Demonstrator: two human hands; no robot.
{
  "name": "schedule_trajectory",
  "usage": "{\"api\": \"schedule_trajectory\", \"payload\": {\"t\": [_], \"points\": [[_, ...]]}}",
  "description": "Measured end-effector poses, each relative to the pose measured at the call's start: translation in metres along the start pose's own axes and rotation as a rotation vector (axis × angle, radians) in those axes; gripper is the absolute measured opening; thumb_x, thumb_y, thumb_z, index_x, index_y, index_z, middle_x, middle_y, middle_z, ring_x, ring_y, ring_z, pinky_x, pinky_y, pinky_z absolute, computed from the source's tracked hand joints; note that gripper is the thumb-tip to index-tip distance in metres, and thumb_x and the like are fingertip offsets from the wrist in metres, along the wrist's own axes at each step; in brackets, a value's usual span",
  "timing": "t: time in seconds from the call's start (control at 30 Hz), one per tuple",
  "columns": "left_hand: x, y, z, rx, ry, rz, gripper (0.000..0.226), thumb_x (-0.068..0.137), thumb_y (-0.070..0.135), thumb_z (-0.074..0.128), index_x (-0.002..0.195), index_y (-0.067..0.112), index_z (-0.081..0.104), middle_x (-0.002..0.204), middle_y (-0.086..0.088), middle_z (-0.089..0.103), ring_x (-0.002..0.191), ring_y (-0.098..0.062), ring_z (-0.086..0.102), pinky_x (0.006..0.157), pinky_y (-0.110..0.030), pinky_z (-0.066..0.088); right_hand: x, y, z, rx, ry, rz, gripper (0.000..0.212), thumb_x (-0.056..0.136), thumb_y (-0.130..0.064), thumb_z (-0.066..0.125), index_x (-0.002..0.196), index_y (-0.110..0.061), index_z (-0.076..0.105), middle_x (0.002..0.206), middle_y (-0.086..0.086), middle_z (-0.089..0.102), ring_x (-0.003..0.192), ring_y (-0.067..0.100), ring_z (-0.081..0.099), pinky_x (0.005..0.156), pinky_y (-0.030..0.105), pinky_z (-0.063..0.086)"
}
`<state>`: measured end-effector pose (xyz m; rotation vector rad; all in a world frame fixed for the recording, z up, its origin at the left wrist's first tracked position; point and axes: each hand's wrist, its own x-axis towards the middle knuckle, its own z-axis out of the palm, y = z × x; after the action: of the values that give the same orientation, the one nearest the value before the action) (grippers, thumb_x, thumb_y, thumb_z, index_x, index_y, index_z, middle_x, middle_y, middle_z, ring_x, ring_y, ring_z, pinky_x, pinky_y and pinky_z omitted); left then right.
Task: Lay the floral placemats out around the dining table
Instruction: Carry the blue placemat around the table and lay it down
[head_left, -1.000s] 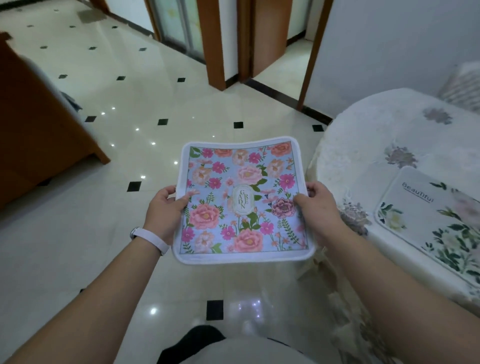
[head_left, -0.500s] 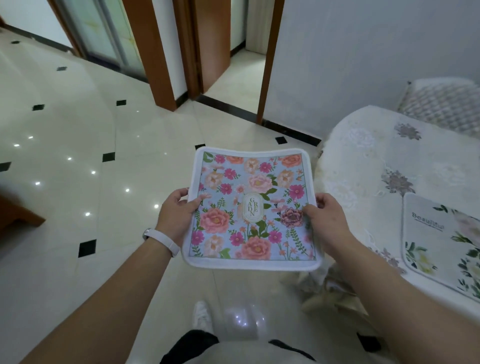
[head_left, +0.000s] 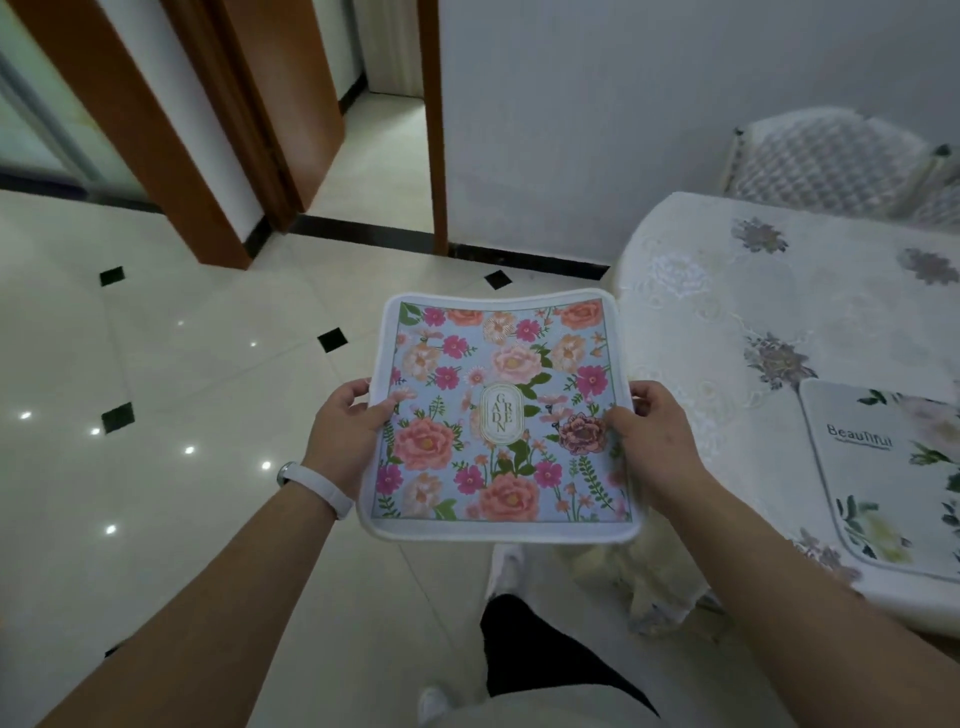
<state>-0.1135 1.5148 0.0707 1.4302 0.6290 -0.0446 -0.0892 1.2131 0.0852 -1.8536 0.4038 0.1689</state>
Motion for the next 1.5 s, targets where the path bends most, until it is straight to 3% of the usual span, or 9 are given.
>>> {"api": "schedule_trajectory", "payload": {"t": [0.2, 0.47, 0.53, 0.63, 0.93, 1.13, 1.3, 1.5], "points": [[0.105, 0.042, 0.062, 0.074, -0.047, 0.005, 0.028, 0.081, 0.021, 0.077, 0.104, 0.016, 0.061, 0.087, -0.011, 0.077, 0.079, -0.035, 0.073, 0.072, -0.053, 0.059, 0.108, -0.013, 0.003, 0.047, 0.050, 0.053, 0.014, 0.091, -0.015, 0.058, 0.105, -0.017, 0.056, 0.098, 0.004, 0.068, 0.077, 0.022, 0.073, 0.072, 0.045, 0.061], [0.209, 0.114, 0.148, 0.154, -0.122, 0.035, 0.034, 0.085, 0.015, 0.072, 0.115, 0.010, 0.057, 0.097, -0.015, 0.075, 0.079, -0.034, 0.073, 0.069, -0.050, 0.061, 0.226, -0.061, -0.023, 0.129, 0.092, 0.090, 0.014, 0.092, -0.015, 0.058, 0.106, -0.014, 0.056, 0.097, 0.009, 0.068, 0.077, 0.026, 0.074, 0.072, 0.048, 0.062], [0.225, 0.127, 0.164, 0.163, -0.145, 0.044, 0.031, 0.088, 0.010, 0.068, 0.116, 0.010, 0.055, 0.098, -0.013, 0.074, 0.077, -0.031, 0.074, 0.064, -0.043, 0.061, 0.245, -0.073, -0.028, 0.133, 0.114, 0.082, 0.014, 0.092, -0.014, 0.058, 0.106, -0.013, 0.056, 0.098, 0.009, 0.068, 0.076, 0.025, 0.073, 0.069, 0.045, 0.062], [0.253, 0.145, 0.184, 0.168, -0.177, 0.034, 0.034, 0.087, 0.007, 0.068, 0.118, 0.010, 0.055, 0.100, -0.015, 0.073, 0.081, -0.033, 0.073, 0.070, -0.047, 0.059, 0.266, -0.085, -0.032, 0.166, 0.143, 0.081, 0.012, 0.093, -0.014, 0.059, 0.105, -0.015, 0.056, 0.094, 0.007, 0.069, 0.071, 0.022, 0.074, 0.059, 0.036, 0.060], [0.359, 0.181, 0.228, 0.192, -0.294, 0.021, 0.032, 0.085, 0.009, 0.070, 0.114, 0.011, 0.057, 0.102, -0.015, 0.073, 0.082, -0.034, 0.072, 0.073, -0.050, 0.058, 0.338, -0.109, -0.017, 0.246, 0.258, 0.145, 0.014, 0.092, -0.011, 0.059, 0.105, -0.015, 0.056, 0.094, 0.009, 0.069, 0.073, 0.025, 0.074, 0.064, 0.040, 0.060], [0.459, 0.224, 0.253, 0.189, -0.408, 0.031, 0.034, 0.086, 0.009, 0.069, 0.116, 0.013, 0.054, 0.104, -0.013, 0.071, 0.084, -0.034, 0.072, 0.069, -0.048, 0.059, 0.408, -0.150, 0.017, 0.247, 0.392, 0.155, 0.014, 0.090, -0.012, 0.061, 0.102, -0.018, 0.057, 0.100, 0.011, 0.069, 0.076, 0.028, 0.074, 0.070, 0.051, 0.062], [0.539, 0.276, 0.275, 0.203, -0.557, 0.013, 0.019, 0.089, 0.007, 0.065, 0.104, 0.018, 0.060, 0.100, -0.011, 0.072, 0.082, -0.032, 0.073, 0.062, -0.041, 0.061, 0.456, -0.191, 0.046, 0.249, 0.510, 0.162, 0.012, 0.090, -0.011, 0.060, 0.099, -0.017, 0.056, 0.099, 0.012, 0.069, 0.075, 0.028, 0.074, 0.070, 0.052, 0.061], [0.600, 0.312, 0.313, 0.240, -0.671, 0.020, 0.015, 0.090, 0.003, 0.062, 0.102, 0.011, 0.061, 0.107, -0.019, 0.070, 0.087, -0.037, 0.070, 0.067, -0.045, 0.061, 0.493, -0.220, 0.057, 0.293, 0.636, 0.159, 0.012, 0.089, -0.011, 0.061, 0.098, -0.018, 0.056, 0.097, 0.010, 0.071, 0.079, 0.028, 0.074, 0.076, 0.052, 0.060]]}}
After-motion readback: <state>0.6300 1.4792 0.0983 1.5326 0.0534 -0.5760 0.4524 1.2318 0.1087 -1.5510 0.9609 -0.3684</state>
